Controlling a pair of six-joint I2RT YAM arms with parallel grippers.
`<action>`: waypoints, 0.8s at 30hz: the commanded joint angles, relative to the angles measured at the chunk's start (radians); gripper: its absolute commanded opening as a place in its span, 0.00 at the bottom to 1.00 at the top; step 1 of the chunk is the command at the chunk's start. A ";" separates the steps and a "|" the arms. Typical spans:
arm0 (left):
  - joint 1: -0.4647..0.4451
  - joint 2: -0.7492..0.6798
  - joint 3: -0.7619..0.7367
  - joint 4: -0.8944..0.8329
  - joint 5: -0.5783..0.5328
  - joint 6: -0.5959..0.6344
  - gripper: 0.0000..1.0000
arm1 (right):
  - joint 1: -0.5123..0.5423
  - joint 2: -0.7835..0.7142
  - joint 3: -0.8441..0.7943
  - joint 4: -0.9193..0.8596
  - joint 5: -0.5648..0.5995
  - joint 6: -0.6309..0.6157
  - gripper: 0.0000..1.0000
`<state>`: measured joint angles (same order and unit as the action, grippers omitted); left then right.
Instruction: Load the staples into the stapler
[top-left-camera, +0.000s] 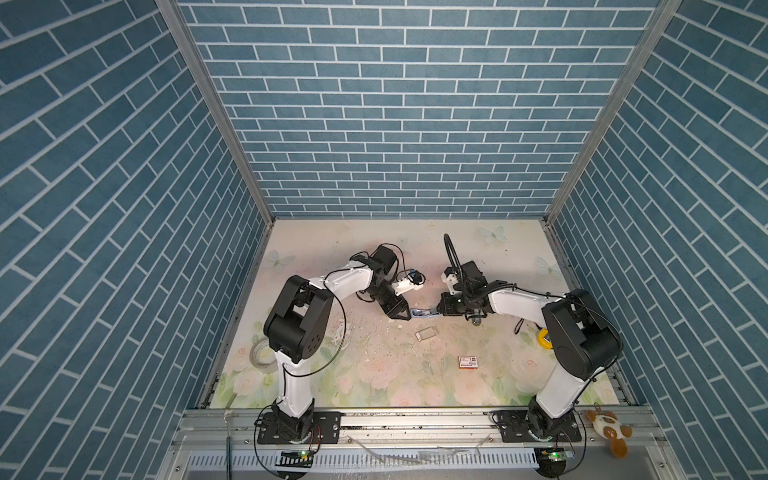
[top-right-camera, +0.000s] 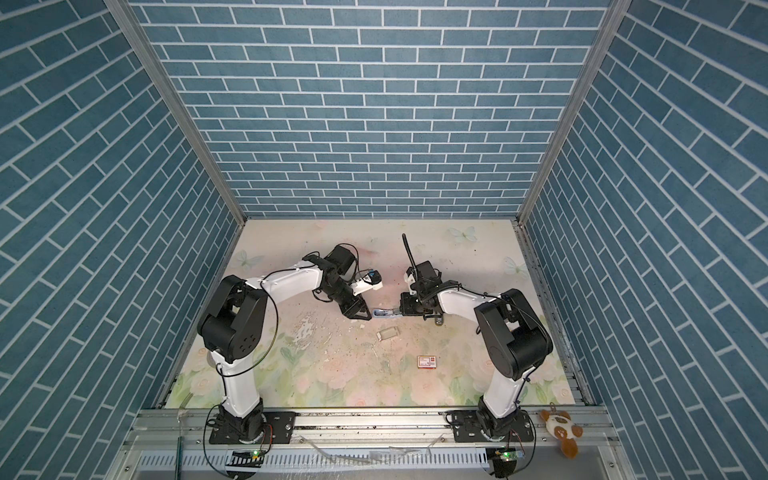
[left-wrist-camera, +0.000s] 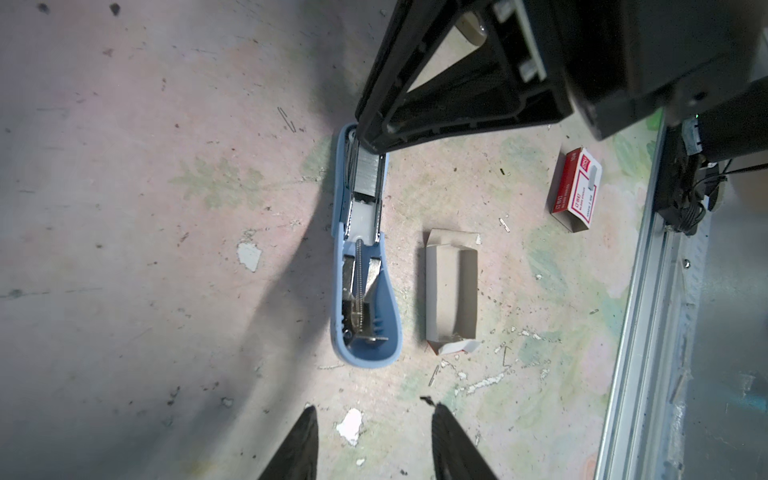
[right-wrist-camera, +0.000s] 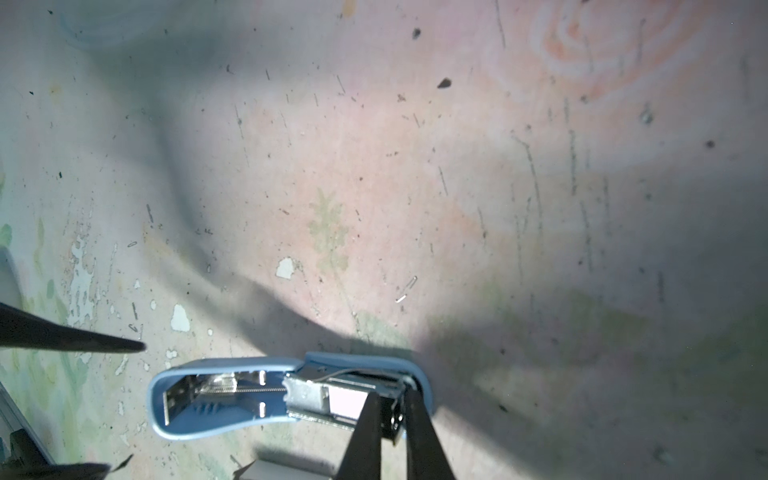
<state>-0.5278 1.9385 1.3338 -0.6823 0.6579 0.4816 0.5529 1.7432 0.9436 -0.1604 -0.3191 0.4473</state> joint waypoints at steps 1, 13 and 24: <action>-0.021 0.015 0.018 0.000 -0.017 0.022 0.44 | -0.001 0.022 0.016 -0.024 0.003 -0.015 0.13; -0.064 0.046 0.033 0.055 -0.088 -0.009 0.29 | -0.001 0.032 0.013 -0.012 -0.008 -0.009 0.11; -0.080 0.040 0.021 0.098 -0.118 -0.036 0.25 | -0.001 0.036 0.016 -0.014 -0.018 -0.011 0.11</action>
<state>-0.5964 1.9724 1.3457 -0.6300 0.5461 0.4625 0.5488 1.7515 0.9501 -0.1486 -0.3264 0.4477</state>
